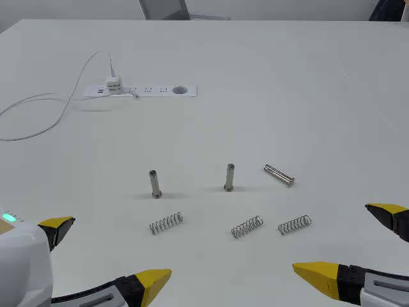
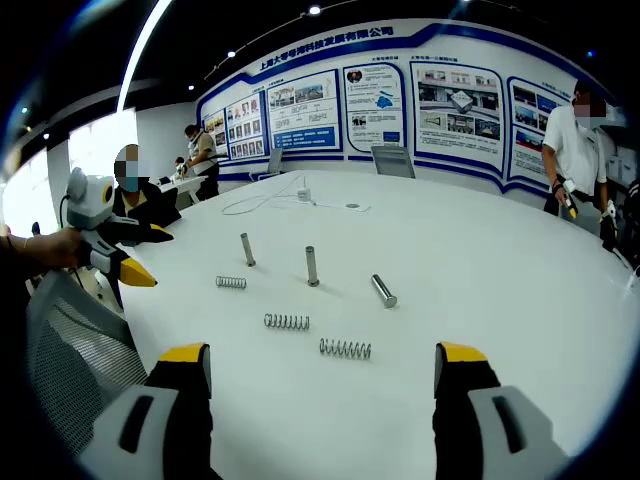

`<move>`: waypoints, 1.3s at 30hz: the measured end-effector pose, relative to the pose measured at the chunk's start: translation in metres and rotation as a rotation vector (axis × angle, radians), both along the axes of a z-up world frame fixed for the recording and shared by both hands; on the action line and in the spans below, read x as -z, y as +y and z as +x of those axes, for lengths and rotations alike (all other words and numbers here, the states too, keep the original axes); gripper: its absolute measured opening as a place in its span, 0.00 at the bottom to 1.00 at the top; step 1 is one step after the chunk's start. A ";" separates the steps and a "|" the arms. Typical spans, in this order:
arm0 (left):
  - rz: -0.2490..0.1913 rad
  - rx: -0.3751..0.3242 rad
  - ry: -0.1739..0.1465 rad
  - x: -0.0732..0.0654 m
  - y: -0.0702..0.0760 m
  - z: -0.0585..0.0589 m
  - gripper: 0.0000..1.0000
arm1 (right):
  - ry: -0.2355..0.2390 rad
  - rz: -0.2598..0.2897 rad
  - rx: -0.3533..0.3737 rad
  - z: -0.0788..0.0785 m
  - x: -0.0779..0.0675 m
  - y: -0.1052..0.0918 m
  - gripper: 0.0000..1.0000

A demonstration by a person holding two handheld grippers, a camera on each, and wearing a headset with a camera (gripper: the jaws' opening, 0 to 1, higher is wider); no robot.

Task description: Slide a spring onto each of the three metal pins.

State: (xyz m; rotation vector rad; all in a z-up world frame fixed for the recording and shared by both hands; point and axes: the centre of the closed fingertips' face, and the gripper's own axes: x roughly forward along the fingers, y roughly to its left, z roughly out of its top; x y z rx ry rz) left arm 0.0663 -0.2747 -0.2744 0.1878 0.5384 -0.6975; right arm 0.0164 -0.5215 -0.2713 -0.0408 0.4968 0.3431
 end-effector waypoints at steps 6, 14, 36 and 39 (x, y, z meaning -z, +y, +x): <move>0.002 0.002 -0.003 0.001 0.000 0.000 0.92 | -0.001 -0.001 0.000 0.000 0.000 0.000 0.93; 0.004 0.001 -0.005 0.001 0.002 0.001 0.91 | -0.006 0.000 -0.001 0.000 -0.001 0.001 0.92; 0.010 0.010 -0.005 0.001 0.002 0.000 0.84 | -0.013 0.000 -0.011 0.001 -0.002 0.002 0.91; 0.013 0.016 -0.005 0.001 0.001 0.000 0.81 | -0.013 0.002 -0.013 0.001 -0.003 0.003 0.91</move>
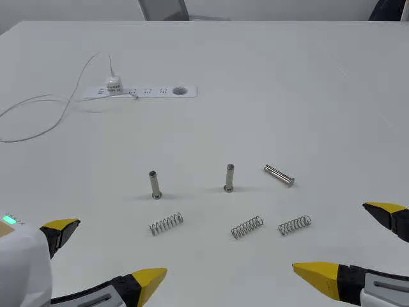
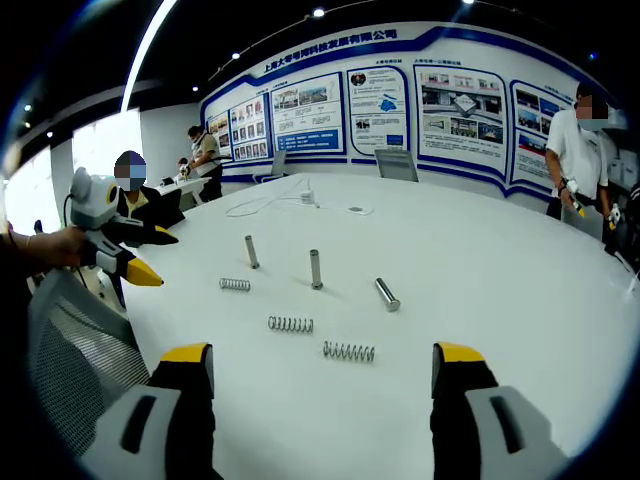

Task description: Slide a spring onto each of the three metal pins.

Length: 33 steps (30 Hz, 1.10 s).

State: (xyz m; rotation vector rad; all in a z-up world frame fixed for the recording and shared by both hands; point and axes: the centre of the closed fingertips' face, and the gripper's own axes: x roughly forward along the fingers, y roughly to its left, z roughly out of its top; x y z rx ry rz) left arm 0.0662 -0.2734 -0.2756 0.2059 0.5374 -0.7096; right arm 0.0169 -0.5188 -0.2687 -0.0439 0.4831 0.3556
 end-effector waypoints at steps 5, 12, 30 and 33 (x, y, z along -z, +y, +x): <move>0.008 0.020 -0.004 -0.001 -0.003 0.000 0.77 | -0.003 0.008 -0.010 -0.001 -0.001 0.003 0.90; 0.044 0.069 -0.013 -0.001 -0.005 0.006 0.70 | 0.001 0.019 -0.027 -0.002 -0.001 0.007 0.89; 0.100 0.195 0.016 0.021 -0.022 0.031 0.50 | -0.008 0.026 -0.071 0.002 -0.009 0.015 0.84; 0.096 0.201 0.014 0.021 -0.025 0.032 0.50 | -0.006 0.024 -0.070 0.003 -0.008 0.014 0.84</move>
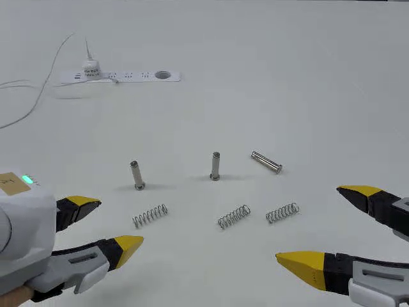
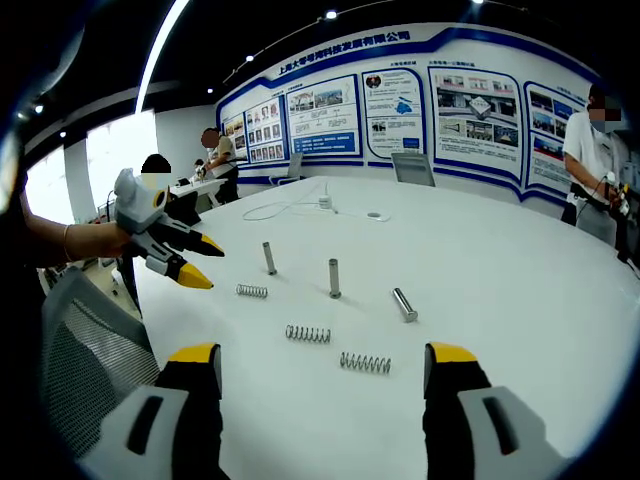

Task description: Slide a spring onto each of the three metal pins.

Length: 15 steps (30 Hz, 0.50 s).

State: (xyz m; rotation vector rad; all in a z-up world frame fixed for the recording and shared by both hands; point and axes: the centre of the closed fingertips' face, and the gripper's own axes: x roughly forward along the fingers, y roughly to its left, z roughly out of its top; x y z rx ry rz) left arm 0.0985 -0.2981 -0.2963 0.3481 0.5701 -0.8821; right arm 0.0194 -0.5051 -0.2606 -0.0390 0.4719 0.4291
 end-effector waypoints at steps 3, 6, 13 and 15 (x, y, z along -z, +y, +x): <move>-0.004 -0.007 0.004 0.000 -0.001 0.001 0.51 | 0.003 0.003 0.004 0.001 0.001 -0.002 0.84; -0.017 -0.018 0.005 -0.002 -0.001 0.002 0.52 | 0.003 0.005 0.011 0.003 0.000 -0.004 0.83; -0.044 -0.041 0.015 -0.006 0.002 0.001 0.55 | 0.004 0.002 0.016 0.005 0.000 -0.008 0.83; -0.046 -0.046 0.017 -0.006 0.003 0.001 0.56 | 0.003 0.001 0.018 0.006 -0.001 -0.009 0.82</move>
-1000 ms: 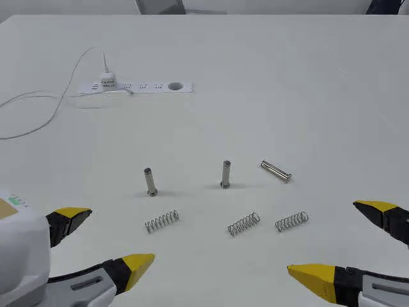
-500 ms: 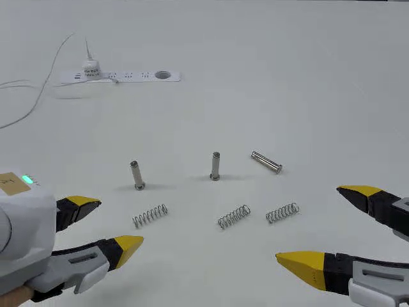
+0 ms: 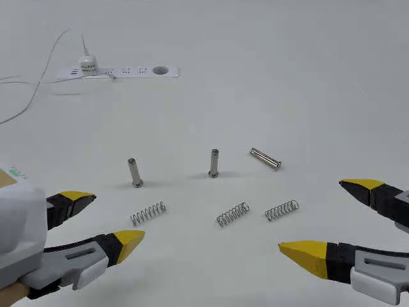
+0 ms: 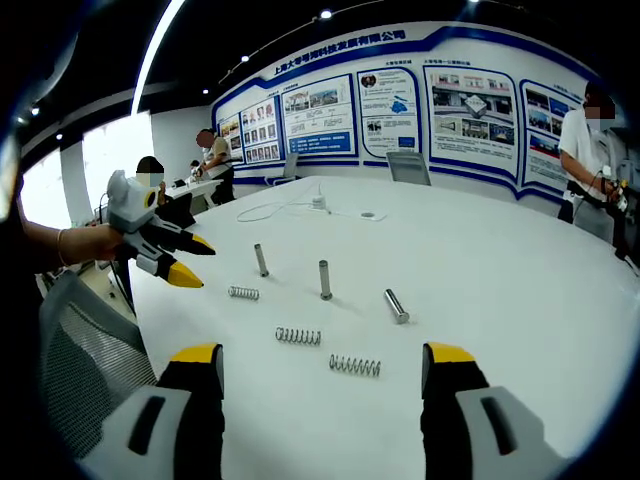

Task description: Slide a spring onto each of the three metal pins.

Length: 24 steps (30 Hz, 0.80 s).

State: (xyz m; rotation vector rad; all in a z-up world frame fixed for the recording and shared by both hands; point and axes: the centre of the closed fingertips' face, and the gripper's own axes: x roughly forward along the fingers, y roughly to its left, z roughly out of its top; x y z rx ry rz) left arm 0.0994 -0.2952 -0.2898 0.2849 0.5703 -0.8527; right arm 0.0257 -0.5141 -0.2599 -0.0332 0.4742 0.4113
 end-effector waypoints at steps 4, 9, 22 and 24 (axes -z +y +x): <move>-0.014 -0.015 0.007 -0.002 0.002 0.000 0.58 | 0.001 -0.002 0.002 0.003 -0.001 -0.003 0.81; -0.022 -0.028 0.009 -0.003 0.003 0.000 0.61 | 0.001 -0.012 0.006 0.010 -0.003 -0.010 0.78; -0.036 -0.054 0.028 -0.002 0.006 -0.005 0.67 | 0.022 -0.046 0.025 0.035 -0.004 -0.030 0.60; -0.041 -0.058 0.030 -0.002 0.006 -0.006 0.68 | 0.021 -0.056 0.024 0.040 -0.005 -0.033 0.57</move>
